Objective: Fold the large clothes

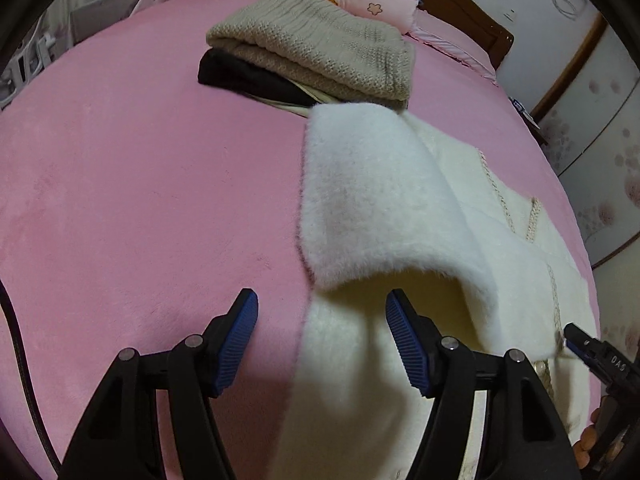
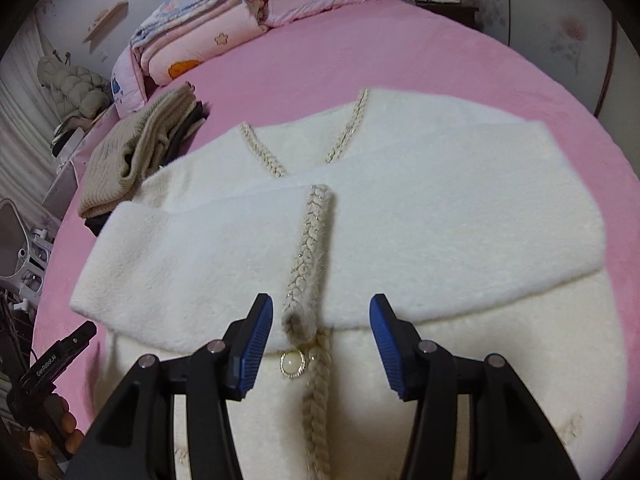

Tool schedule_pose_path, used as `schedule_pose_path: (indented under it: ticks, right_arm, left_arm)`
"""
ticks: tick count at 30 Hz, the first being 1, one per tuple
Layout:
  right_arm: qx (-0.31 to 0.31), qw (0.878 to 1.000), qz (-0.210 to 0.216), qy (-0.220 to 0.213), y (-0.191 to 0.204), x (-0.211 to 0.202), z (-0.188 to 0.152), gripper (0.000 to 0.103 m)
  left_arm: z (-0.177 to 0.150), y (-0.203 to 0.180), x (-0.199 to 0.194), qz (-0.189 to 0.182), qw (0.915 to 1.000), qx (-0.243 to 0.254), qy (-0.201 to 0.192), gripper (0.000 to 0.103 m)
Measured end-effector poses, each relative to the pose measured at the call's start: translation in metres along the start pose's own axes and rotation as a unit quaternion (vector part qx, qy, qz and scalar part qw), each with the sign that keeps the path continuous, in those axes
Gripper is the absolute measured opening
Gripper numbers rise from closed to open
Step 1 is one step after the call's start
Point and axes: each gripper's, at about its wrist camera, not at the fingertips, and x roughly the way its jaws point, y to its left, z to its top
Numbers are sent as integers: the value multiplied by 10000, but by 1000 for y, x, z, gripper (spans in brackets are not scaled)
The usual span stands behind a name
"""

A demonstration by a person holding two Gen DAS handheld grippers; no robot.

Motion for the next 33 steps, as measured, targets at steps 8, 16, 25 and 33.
schedule_pose_path:
  ticks: [8,16,25,33]
  right_arm:
    - [-140,9997,-108,184,7,36,6,51]
    - [-1092,9938,-130,-161,44,14,15,15]
    - [-943,9792,-1022,-1479,21,-57,33,15]
    - [-886,9840,-1464,-497,-26,21,10,15]
  left_arm:
    - [14,-12,25,33,9999,-124,17,65]
    - [15,-15,42,259,9996,-45,129,45]
    - [12,-22,48,377,9991,145,142,44]
    - [7,-28,49,500,9976,451,175,44]
